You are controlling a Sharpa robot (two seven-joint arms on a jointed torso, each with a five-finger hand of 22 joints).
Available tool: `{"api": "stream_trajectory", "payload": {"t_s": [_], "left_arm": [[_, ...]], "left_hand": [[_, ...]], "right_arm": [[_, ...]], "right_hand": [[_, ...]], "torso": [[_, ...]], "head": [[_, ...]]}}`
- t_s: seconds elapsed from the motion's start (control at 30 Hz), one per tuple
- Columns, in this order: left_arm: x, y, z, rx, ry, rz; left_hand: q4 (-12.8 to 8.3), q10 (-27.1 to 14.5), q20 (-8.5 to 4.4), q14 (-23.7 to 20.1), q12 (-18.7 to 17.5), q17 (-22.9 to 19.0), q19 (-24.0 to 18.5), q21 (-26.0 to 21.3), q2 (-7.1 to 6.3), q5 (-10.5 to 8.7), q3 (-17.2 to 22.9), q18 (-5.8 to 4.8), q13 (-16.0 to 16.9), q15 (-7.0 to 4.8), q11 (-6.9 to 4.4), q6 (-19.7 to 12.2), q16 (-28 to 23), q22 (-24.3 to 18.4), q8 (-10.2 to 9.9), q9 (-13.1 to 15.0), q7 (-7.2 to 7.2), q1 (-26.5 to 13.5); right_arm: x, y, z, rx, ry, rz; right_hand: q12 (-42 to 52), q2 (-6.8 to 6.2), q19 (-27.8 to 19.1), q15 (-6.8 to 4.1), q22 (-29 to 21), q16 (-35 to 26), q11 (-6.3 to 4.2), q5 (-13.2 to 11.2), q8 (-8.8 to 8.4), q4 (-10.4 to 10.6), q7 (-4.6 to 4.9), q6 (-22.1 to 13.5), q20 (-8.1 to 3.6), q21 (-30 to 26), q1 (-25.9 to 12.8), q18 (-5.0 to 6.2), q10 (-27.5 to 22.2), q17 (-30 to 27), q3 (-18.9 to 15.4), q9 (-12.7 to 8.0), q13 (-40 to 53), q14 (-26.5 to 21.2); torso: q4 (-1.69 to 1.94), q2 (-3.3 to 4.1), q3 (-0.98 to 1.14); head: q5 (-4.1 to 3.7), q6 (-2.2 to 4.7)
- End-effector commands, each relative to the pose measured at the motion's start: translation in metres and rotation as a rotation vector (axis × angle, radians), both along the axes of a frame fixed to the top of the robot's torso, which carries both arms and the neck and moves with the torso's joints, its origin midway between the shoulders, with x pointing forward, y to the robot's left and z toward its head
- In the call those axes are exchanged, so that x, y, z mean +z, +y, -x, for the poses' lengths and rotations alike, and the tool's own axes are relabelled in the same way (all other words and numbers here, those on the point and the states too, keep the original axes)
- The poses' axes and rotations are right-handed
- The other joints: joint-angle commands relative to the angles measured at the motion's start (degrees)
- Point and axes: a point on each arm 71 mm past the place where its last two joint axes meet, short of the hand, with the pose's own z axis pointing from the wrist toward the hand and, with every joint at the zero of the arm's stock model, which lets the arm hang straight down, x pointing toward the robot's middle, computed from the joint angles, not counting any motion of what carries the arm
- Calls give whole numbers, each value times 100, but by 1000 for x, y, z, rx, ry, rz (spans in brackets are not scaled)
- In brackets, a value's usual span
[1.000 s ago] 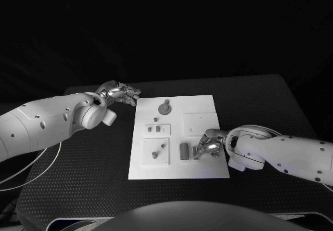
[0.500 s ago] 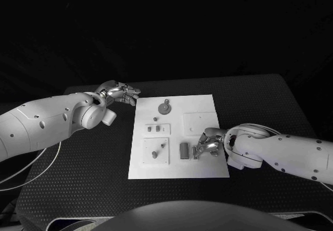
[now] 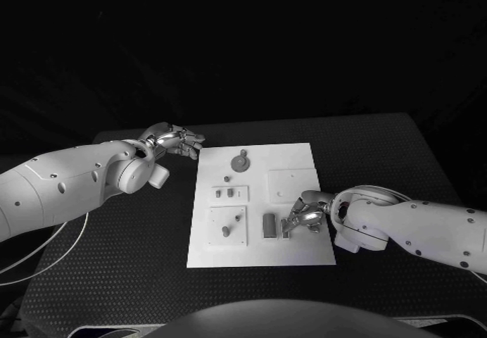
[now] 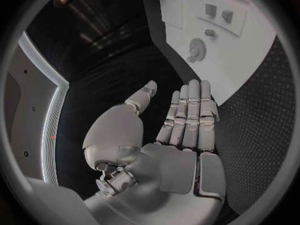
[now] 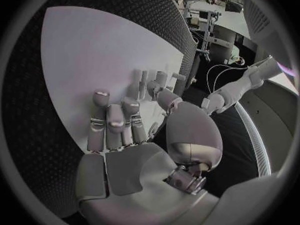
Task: Assemble the parts on the task board
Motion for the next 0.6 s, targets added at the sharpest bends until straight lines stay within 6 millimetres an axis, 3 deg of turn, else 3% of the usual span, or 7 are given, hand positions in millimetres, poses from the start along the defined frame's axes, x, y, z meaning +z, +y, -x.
{"api": "stream_trajectory", "payload": {"t_s": [0.03,0.17,0.2,0.37,0.43,0.57,0.6], "left_arm": [[1,-2,-1,1,0,29],[1,-2,-3,12,2,46],[1,-1,-3,15,3,50],[2,0,-7,35,1,75],[2,1,-8,41,1,85],[4,0,-15,44,-6,106],[4,-1,-16,41,-8,111]], "left_hand": [[29,-43,9,41,-32,5,9,-28,5,-6,4,34,6,5,15,-49,-31,-9,25,-7,-2,-71],[31,-37,9,42,-29,7,10,-27,8,-5,5,34,8,4,14,-46,-31,-9,27,-6,-3,-71],[31,-33,8,43,-26,8,11,-27,10,-5,6,35,9,4,12,-44,-32,-9,29,-6,-4,-70],[29,-1,6,53,-10,17,18,-22,20,-5,8,37,19,0,-2,-23,-33,-7,44,-3,-13,-64],[26,24,4,62,3,23,24,-20,31,-6,11,38,25,-3,-12,-5,-33,-6,56,-1,-20,-58],[4,110,0,71,47,29,28,-21,61,-5,24,39,46,-8,-50,36,-47,-7,81,4,-40,-28],[2,118,0,72,51,29,29,-21,66,-5,26,38,48,-8,-54,40,-50,-7,83,4,-41,-25]], "right_arm": [[8,-7,-13,-41,-4,-92],[22,-14,-36,-74,-56,-268],[26,-15,-43,-85,-65,-310],[52,-28,-81,-96,-181,-433],[60,-36,-99,-133,-227,-473],[73,-48,-129,-209,-297,-552],[75,-50,-134,-217,-315,-559]], "right_hand": [[8,-152,-69,76,88,-21,63,15,-82,160,111,-234,12,-24,-59,-15,-71,6,28,-2,32,-21],[44,-193,-135,158,104,-24,149,9,-170,260,196,-434,33,-34,-82,-15,-153,19,22,-37,65,-89],[43,-167,-159,168,106,-28,158,8,-171,255,205,-446,39,-40,-65,-15,-178,21,23,-37,69,-111],[47,97,-294,201,115,-59,187,2,-159,87,233,-495,95,-63,29,-15,-300,24,-58,-29,75,-233],[1,197,-368,207,103,-120,197,6,-153,-4,238,-512,129,-100,52,-15,-366,-1,-90,-29,43,-302],[-554,445,-796,242,7,-614,230,8,-152,-237,270,-596,327,-429,123,-52,-566,-264,-81,-40,-453,-637],[-657,461,-870,255,-19,-709,237,13,-155,-252,277,-612,354,-496,128,-61,-612,-311,-66,-43,-538,-699]], "torso": [[-13,-19,-10],[-33,-50,-21],[-45,-74,-32],[-98,-185,-67],[-126,-243,-92],[-182,-357,-151],[-194,-388,-168]], "head": [[-33,177],[-90,467],[-91,505],[-91,848],[-81,945],[-48,1296],[-41,1322]]}}
